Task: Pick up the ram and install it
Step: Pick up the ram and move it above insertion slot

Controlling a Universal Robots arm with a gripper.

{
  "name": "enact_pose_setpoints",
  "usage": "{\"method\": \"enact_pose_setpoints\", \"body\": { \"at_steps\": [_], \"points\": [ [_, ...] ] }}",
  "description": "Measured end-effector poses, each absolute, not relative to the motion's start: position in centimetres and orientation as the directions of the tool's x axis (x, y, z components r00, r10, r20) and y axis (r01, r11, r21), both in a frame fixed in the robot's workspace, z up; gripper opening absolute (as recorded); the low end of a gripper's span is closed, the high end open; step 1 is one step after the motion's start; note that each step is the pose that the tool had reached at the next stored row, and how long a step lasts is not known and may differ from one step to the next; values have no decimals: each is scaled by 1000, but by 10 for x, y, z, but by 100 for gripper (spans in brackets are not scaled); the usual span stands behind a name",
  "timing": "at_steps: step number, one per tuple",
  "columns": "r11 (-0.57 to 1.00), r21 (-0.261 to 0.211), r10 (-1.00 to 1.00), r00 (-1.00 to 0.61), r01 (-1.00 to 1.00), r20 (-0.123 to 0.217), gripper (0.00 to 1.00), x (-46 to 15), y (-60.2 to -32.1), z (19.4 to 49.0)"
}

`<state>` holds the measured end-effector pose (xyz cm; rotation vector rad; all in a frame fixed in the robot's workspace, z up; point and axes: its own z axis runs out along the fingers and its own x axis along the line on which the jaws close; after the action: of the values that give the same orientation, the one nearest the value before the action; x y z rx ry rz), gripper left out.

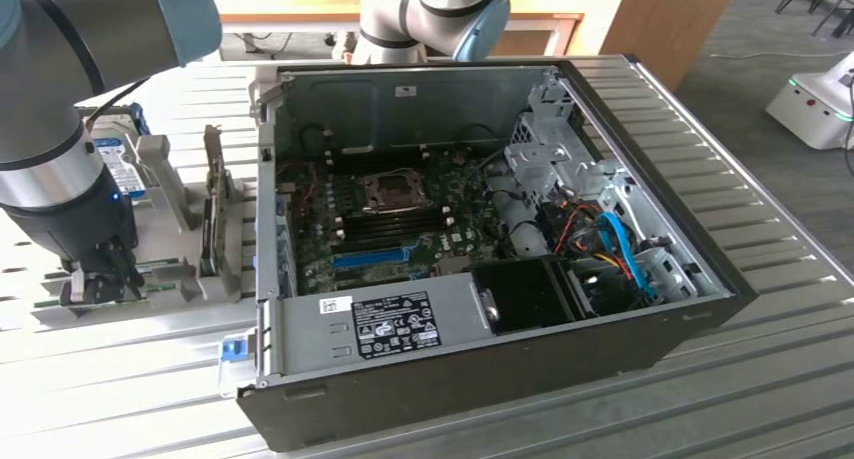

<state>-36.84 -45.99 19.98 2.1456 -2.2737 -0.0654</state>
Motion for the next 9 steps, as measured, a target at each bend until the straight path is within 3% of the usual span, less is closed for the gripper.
{"method": "enact_pose_setpoints", "body": {
  "at_steps": [8, 9],
  "points": [
    [58, 40, -998, -58, -998, -18, 22, -368, -460, 200],
    [58, 40, -998, -58, -998, -18, 16, -368, -460, 200]
  ]
}}
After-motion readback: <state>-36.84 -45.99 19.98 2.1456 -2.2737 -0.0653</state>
